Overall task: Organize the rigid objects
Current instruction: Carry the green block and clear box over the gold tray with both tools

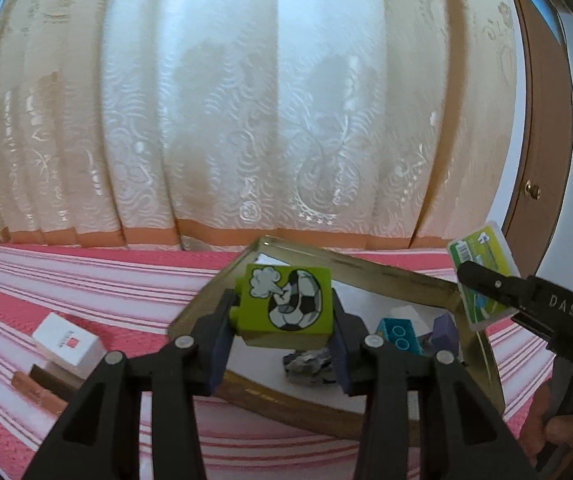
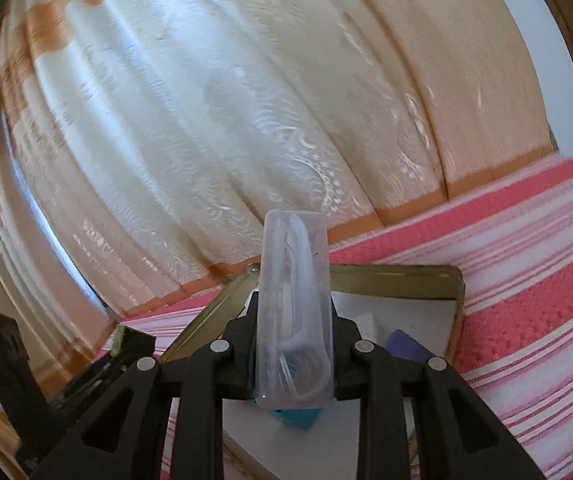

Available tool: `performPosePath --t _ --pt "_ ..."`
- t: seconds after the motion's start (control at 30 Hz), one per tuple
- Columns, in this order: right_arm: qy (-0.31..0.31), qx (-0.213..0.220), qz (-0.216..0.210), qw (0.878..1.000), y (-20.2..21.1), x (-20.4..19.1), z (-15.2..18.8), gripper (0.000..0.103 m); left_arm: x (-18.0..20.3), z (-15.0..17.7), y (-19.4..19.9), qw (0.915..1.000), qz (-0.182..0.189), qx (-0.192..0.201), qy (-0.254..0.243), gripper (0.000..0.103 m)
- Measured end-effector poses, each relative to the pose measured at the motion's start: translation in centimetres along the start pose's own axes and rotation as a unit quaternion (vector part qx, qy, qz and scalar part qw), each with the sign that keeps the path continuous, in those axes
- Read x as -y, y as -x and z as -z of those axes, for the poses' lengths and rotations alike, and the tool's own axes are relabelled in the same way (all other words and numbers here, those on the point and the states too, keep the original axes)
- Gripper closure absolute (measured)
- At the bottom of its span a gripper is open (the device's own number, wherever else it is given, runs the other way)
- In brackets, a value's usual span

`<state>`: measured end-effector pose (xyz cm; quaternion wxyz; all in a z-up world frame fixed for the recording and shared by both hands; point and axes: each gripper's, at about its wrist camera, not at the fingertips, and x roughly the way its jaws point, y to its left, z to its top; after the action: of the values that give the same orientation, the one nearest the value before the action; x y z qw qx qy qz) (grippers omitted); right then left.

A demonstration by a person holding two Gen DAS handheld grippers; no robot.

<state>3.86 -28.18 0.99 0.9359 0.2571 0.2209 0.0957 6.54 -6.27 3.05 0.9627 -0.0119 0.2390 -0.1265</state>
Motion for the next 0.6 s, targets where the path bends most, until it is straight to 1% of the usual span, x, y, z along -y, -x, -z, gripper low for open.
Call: performPosePath --t 0.07,0.23,0.4,0.47,0.6 --pt "-0.018 -0.011 -0.005 1.0 -0.4 1.1 -0.2 0.075 0.6 0.2 -0.5 1.0 -0.003 -0.004 -0.007 0.062" --pt "-0.065 -0.038 -0.019 0.997 -1.6 3.2 -0.4 0.075 2.5 0.1 -2.7 0.9992 -0.027 -0.024 -0.02 0.062" --pt "-0.121 -0.071 -0.032 0.99 -2.7 5.0 0.3 0.075 3.6 0.2 -4.1 0.9984 -0.036 -0.039 -0.02 0.062" --pt "-0.118 -0.07 -0.027 0.99 -2.6 4.9 0.2 0.075 4.0 0.3 -4.2 0.9979 -0.044 -0.039 -0.027 0.062" --pt "-0.119 -0.071 -0.034 0.99 -2.6 4.7 0.3 0.075 4.6 0.5 -4.3 0.997 -0.055 -0.033 -0.044 0.062"
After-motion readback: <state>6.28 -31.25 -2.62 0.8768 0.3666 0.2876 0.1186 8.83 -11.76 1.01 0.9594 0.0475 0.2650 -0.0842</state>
